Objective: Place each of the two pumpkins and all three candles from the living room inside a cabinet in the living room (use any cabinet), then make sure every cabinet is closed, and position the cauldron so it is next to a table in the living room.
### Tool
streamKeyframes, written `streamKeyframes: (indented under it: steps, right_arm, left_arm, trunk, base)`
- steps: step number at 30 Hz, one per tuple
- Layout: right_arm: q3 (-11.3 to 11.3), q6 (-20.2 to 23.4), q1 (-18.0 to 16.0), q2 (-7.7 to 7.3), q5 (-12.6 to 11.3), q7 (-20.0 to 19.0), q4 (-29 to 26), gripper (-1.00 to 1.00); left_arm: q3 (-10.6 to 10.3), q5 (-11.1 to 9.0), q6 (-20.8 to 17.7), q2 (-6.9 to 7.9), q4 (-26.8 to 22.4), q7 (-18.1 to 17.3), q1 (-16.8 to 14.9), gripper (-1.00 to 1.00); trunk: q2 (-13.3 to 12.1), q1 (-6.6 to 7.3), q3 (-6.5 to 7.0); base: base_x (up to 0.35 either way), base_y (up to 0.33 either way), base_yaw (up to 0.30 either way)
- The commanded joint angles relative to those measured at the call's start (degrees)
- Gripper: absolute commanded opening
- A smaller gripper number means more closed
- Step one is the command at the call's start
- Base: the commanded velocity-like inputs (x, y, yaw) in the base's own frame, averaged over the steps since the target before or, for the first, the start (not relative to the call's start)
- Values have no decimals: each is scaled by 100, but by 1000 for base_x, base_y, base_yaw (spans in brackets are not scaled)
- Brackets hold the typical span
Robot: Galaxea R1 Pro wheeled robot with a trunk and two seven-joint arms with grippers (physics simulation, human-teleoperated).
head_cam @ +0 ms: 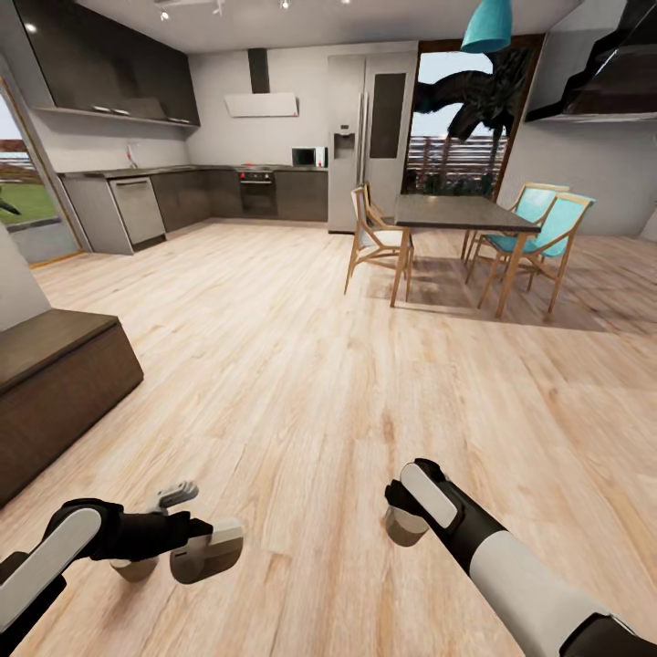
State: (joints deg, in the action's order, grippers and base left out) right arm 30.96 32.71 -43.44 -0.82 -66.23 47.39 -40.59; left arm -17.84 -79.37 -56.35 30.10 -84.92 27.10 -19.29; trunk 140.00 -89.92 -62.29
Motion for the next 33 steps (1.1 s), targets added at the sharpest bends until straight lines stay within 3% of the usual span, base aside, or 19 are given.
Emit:
streamKeyframes:
  steps: [1,11,12,33]
  right_arm:
    - [32,25,-6,-7,-31,35,-6,-100]
    - [49,25,-6,11,-31,58,-5,-100]
    - [51,21,-6,6,-31,54,-3,-100]
    - [50,24,-6,20,-31,9,9,-100]
  left_arm:
    - [-10,-71,5,4,-6,115,-4,-100]
    - [-6,-66,7,9,-9,777,-19,-100]
    - [-5,-62,9,6,44,1001,-21,-100]
    - [0,-70,19,-4,21,1051,-22,-100]
  trunk:
    - [-39,23,13]
    - [-440,243,192]
    - [-480,265,210]
    - [-1323,726,587]
  base:
    - [0,0,0]
    - [0,0,0]
    - [0,0,0]
    - [0,0,0]
